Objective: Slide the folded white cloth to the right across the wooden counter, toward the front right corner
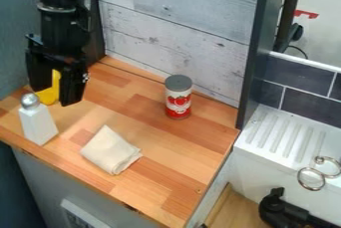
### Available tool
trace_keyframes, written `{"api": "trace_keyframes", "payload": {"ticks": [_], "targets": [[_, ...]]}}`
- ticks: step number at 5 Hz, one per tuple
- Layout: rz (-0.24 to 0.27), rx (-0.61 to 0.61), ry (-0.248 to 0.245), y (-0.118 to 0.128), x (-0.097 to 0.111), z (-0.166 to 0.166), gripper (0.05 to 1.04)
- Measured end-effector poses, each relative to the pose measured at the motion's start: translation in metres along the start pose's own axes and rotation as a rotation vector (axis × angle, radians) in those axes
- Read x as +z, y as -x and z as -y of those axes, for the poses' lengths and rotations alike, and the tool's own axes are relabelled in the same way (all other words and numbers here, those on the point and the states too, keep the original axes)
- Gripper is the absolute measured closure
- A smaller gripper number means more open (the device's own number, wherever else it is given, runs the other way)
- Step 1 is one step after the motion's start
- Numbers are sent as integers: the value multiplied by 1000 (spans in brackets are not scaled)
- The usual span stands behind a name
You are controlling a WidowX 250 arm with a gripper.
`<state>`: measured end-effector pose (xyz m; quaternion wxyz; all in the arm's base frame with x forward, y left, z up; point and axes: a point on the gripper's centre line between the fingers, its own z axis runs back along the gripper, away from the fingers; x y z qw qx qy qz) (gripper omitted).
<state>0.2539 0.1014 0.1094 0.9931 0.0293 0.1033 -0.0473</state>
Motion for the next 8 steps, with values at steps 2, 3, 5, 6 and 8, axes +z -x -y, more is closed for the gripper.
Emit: {"api": "trace_keyframes", "payload": {"ticks": [2,3,5,6,8], "targets": [[5,8,41,-8,-18,6,81],[39,-21,40,-15,-29,18,81],[70,-89,16,-37,-58,36,81],[43,-91,19,-41,-75,37,81],[10,-99,-32,-51,-92,40,81]]}}
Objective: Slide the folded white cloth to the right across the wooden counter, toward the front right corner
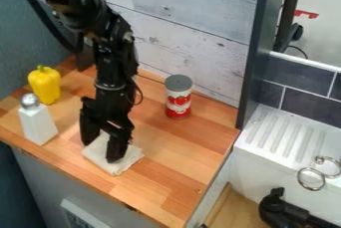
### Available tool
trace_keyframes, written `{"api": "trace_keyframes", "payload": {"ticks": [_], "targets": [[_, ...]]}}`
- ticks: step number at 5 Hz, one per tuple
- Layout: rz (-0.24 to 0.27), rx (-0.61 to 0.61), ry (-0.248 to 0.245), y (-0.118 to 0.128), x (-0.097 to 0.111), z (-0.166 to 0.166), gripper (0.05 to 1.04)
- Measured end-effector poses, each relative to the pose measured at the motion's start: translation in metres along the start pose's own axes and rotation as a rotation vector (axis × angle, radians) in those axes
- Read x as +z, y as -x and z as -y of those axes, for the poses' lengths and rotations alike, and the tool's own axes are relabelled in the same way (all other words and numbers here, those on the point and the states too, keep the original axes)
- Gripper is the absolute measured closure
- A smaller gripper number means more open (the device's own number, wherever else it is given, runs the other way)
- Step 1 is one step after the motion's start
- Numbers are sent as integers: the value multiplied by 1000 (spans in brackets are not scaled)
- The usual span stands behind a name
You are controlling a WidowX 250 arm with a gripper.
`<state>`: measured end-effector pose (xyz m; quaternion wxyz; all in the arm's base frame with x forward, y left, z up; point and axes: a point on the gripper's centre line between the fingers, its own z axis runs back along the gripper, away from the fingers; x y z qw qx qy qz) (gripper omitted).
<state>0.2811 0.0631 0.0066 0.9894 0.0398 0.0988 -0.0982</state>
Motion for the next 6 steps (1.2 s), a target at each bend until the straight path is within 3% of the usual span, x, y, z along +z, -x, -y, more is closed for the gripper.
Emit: {"api": "trace_keyframes", "payload": {"ticks": [1,2,3,4,6], "targets": [[6,-17,-16,-3,-3,4,81],[38,-27,15,-8,-5,14,81],[78,-41,89,-18,-3,36,81],[71,-78,144,-32,2,62,81],[-43,-149,163,-34,2,88,81]]}}
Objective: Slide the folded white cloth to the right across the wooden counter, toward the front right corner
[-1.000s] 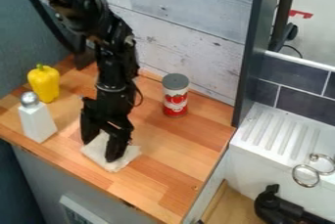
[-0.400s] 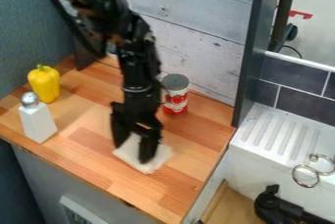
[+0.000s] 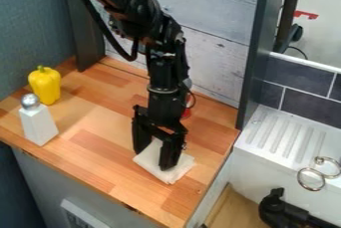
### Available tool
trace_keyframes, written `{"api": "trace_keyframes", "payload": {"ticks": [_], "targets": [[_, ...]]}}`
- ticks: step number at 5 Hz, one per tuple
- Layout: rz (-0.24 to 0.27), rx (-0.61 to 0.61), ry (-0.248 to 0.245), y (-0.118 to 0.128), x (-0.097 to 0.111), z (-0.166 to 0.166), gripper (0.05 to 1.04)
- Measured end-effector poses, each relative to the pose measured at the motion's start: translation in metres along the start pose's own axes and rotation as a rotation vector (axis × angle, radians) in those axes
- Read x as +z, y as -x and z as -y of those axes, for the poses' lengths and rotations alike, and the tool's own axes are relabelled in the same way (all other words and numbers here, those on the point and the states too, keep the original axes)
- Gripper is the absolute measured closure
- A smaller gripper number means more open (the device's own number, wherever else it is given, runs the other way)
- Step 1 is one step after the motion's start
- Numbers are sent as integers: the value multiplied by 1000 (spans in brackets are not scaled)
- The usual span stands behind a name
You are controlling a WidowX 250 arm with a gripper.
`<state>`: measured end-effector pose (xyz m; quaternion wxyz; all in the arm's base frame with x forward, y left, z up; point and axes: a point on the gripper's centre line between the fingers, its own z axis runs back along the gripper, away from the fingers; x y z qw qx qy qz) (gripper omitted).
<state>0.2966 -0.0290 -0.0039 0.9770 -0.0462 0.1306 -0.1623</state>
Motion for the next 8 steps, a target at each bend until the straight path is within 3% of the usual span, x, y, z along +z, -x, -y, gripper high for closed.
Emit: {"api": "trace_keyframes", "payload": {"ticks": [1,2,3,5,6,8], "targets": [[7,16,31,0,-2,5,81],[47,51,54,0,-4,10,81],[75,75,46,1,-2,11,81],[15,66,-59,15,5,14,83],[61,62,-79,23,27,15,83],[99,125,-72,67,54,-7,83]]}}
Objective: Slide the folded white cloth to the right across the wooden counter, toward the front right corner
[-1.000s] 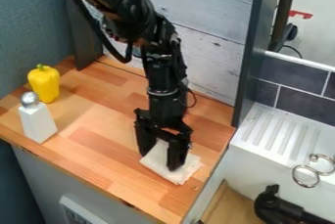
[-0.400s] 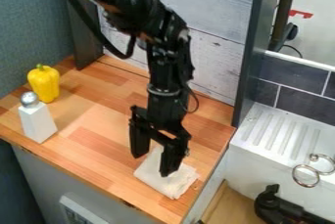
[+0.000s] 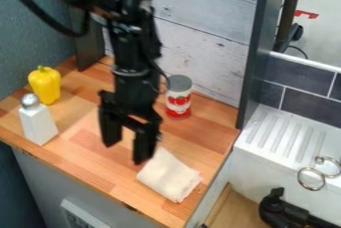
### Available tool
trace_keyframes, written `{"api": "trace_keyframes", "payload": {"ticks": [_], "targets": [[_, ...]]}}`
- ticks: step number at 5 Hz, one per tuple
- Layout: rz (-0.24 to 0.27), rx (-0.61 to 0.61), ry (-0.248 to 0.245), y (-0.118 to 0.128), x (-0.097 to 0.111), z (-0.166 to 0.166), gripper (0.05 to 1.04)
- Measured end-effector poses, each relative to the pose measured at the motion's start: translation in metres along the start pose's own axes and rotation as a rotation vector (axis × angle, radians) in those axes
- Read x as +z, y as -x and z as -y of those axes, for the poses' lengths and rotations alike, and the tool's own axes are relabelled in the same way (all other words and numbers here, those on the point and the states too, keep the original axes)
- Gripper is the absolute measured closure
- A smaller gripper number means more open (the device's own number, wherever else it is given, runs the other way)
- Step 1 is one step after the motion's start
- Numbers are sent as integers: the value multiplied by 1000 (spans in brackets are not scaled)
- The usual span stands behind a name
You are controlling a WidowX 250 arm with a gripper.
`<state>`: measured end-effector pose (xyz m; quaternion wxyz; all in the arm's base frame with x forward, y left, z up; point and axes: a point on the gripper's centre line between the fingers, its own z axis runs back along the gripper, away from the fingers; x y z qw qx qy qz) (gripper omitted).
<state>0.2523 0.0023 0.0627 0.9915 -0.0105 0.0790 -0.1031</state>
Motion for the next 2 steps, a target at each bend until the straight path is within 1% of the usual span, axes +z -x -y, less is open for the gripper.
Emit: {"api": "trace_keyframes", "payload": {"ticks": [1,2], "targets": [[27,21,-30,22,16,-15,83],[25,25,-64,37,29,-32,83]]}}
